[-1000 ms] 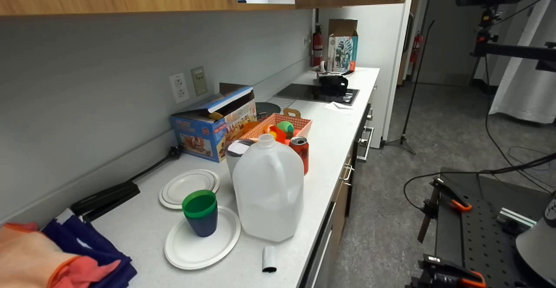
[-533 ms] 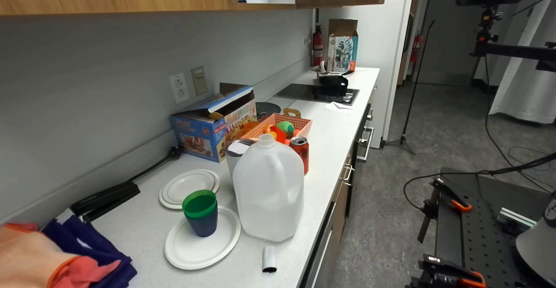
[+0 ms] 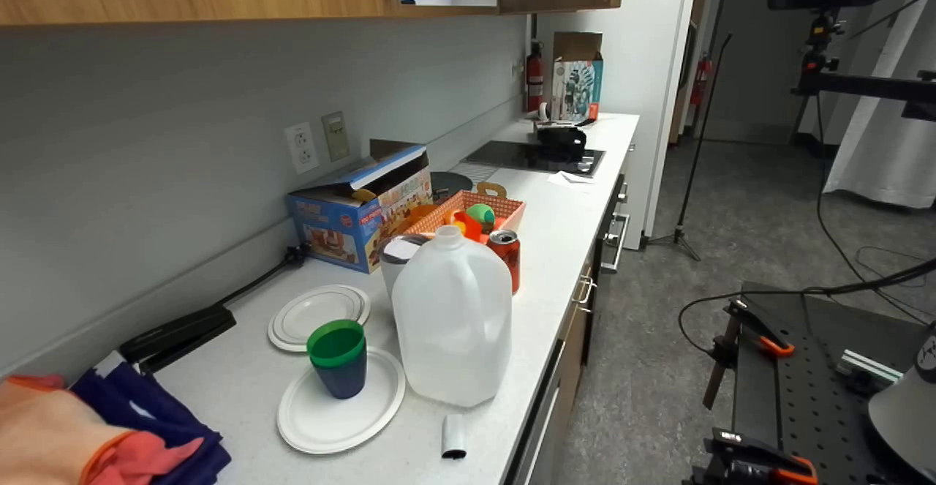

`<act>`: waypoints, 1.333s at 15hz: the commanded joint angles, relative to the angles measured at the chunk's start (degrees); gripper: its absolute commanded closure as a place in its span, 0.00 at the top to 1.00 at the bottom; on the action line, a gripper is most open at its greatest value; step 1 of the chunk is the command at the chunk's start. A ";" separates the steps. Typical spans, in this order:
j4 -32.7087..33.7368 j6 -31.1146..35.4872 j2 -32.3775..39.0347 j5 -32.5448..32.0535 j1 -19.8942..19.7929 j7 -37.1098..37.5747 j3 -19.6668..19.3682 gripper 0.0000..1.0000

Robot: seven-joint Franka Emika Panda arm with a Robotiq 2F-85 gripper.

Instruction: Close the top right cabinet door

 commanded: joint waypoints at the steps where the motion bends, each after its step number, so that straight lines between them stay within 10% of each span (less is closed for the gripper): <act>1: 2.37 1.68 2.12 1.99 1.33 -3.25 -0.95 1.00; 20: 11.82 -3.49 7.64 12.51 11.53 -15.18 -3.92 1.00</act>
